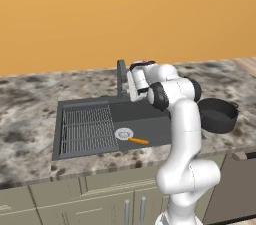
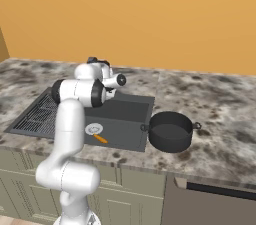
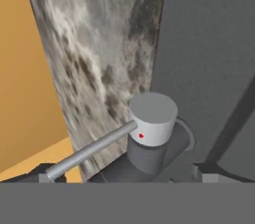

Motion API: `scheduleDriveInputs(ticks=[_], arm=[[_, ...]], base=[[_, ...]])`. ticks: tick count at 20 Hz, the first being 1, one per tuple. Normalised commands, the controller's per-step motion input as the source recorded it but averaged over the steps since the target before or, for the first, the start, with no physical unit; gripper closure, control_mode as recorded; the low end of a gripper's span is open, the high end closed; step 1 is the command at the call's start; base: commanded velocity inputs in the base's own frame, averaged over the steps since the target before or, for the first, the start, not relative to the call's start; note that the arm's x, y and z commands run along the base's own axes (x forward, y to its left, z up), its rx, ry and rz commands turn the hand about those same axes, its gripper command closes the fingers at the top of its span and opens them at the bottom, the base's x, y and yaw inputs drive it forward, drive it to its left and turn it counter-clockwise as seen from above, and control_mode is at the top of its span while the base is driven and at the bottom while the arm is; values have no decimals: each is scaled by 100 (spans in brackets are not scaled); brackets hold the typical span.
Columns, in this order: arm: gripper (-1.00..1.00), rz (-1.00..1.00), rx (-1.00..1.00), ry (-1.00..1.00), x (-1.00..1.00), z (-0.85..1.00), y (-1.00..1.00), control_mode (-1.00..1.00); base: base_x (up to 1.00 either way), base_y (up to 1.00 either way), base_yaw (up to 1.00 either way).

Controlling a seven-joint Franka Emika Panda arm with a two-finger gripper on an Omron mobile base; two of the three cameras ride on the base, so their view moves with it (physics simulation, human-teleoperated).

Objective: Dump the carrot from the pot into the sink. Then turn on the water and wash the carrot. Then turn off the water and put the carrot back in the pot.

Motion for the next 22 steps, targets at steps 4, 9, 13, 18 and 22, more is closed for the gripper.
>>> scheduleDriveInputs(ticks=[4,9,13,18,22], arm=[[-100,0,0,0,16,-18,0,-100],[-100,0,0,0,18,-11,0,-100],[-100,0,0,0,27,-10,0,-100],[-100,0,0,0,24,-14,0,-100],[-100,-1,0,3,29,-25,0,-100]], base=[[0,0,0],[0,0,0],[0,0,0],[0,0,0],[0,0,0]])
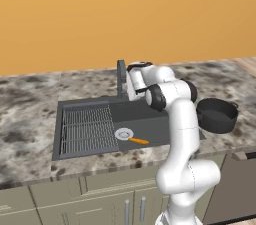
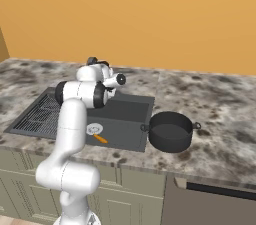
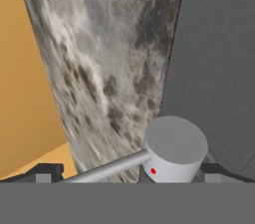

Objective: Dump the carrot from the pot into the sink. Then turn on the water and wash the carrot. Then turn off the water and put the carrot back in the pot.

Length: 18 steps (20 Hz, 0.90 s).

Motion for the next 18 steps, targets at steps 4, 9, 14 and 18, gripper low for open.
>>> scheduleDriveInputs(ticks=[4,9,14,18], arm=[[-100,-2,0,7,31,-26,0,-100],[-100,-6,3,17,15,-30,-20,-100],[-100,-10,22,26,0,-34,-65,-100],[-100,-6,30,20,-1,-32,-87,-100]], base=[[0,0,0],[0,0,0],[0,0,0],[0,0,0]])
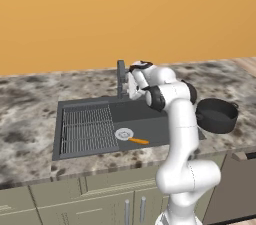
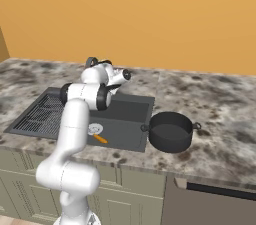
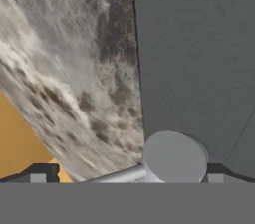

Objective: Dump the carrot from the pot into the sink. Then turn on the water and wash the carrot. Then turn off the water and put the carrot back in the pot.

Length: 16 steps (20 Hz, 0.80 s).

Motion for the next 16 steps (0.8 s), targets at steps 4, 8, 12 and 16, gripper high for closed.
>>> scheduleDriveInputs(ticks=[4,8,12,16], arm=[[-100,-3,35,12,-10,-30,-99,-100],[-100,-4,32,9,-6,-29,-85,-100],[-100,-4,26,3,-8,-9,-52,-100],[-100,-2,20,0,-17,0,-39,-100]], base=[[0,0,0],[0,0,0],[0,0,0],[0,0,0]])
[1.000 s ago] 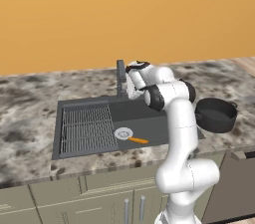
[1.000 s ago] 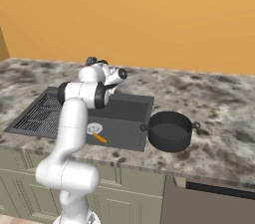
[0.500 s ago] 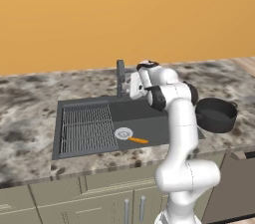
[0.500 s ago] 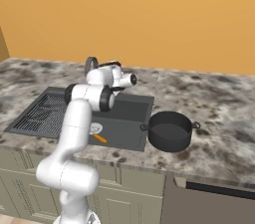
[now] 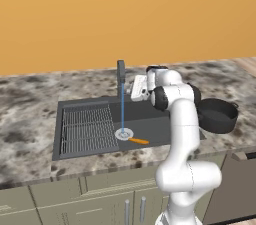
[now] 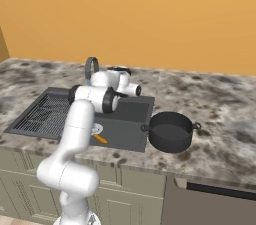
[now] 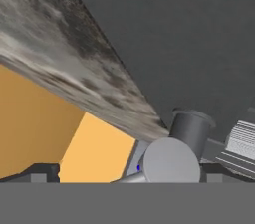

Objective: Dump the carrot from the pot into the sink. Then turn on the water and wash the carrot. Then turn off the water and put the carrot back in the pot.

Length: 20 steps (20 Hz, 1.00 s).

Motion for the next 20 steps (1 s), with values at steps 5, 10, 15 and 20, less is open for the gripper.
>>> scheduleDriveInputs(ticks=[5,10,15,20], arm=[[-100,0,18,0,-21,26,-29,-100],[-100,0,14,0,-11,47,-25,-100],[-100,-2,8,0,2,45,-12,-100],[-100,-8,4,3,3,45,-1,-100]], base=[[0,0,0],[0,0,0],[0,0,0],[0,0,0]])
